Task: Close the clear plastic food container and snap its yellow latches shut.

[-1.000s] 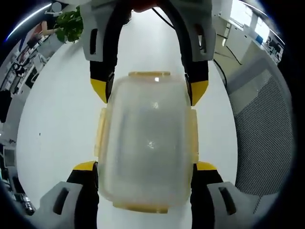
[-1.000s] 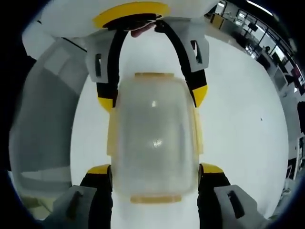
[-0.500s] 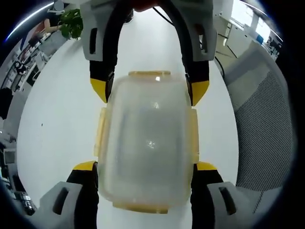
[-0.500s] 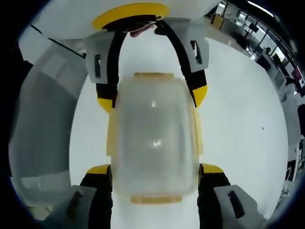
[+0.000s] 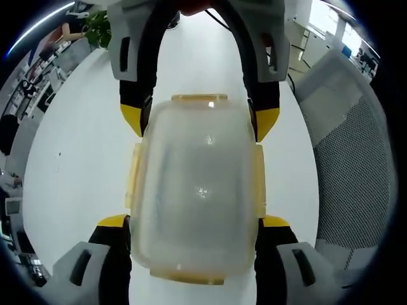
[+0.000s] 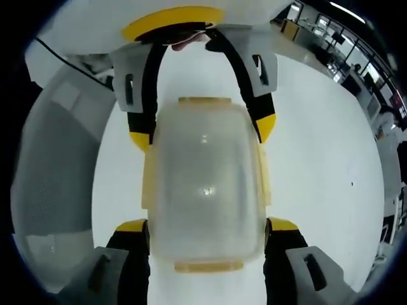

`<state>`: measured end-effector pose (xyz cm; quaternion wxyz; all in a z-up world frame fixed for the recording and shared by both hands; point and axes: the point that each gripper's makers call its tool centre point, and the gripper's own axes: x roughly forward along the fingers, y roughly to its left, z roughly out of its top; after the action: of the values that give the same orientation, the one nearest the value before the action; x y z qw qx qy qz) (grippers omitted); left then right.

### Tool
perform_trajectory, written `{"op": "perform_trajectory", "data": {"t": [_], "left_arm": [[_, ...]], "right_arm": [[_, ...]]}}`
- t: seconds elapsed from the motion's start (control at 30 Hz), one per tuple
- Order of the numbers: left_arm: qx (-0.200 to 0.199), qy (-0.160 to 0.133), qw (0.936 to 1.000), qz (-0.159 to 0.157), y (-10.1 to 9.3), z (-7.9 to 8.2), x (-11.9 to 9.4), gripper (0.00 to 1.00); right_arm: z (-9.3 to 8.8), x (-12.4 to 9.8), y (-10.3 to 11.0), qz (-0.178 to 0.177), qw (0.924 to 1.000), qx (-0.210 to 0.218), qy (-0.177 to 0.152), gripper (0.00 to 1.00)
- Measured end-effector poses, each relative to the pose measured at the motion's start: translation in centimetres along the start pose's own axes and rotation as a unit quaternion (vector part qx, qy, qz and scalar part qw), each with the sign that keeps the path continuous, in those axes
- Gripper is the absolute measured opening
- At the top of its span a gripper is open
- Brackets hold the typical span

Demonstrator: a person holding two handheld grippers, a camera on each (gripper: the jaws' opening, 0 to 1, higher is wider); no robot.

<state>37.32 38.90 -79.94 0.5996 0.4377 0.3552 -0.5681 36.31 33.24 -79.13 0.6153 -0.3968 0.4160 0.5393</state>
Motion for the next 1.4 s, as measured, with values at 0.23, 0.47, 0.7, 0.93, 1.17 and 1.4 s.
{"op": "perform_trajectory", "data": {"t": [0.23,0.47,0.7,0.93,1.17,1.4], "left_arm": [[-0.007,-0.01,0.9999,0.0,0.2,-1.2,-0.5,0.8],[-0.007,-0.008,0.9999,-0.001,0.4,-2.4,-0.9,0.81],[-0.009,-0.013,0.9999,-0.002,0.4,-3.4,-1.3,0.81],[-0.01,-0.017,0.9998,-0.003,0.5,-4.2,-1.5,0.81],[-0.008,-0.011,0.9999,-0.005,0.5,-4.5,-1.6,0.82],[-0.007,-0.013,0.9999,-0.006,0.5,-4.4,-1.5,0.82]], "right_arm": [[1.2,0.6,-0.2,0.001,0.9999,-0.005,0.009,0.74],[2.5,1.0,-0.3,-0.001,1.0,-0.003,0.006,0.74],[3.6,1.4,-0.2,-0.003,0.9999,-0.003,0.009,0.74],[4.4,1.8,-0.2,-0.006,0.9999,0.0,0.012,0.74],[4.7,2.0,-0.3,-0.011,0.9998,0.005,0.016,0.75],[4.6,1.9,-0.3,-0.014,0.9997,0.007,0.02,0.75]]}}
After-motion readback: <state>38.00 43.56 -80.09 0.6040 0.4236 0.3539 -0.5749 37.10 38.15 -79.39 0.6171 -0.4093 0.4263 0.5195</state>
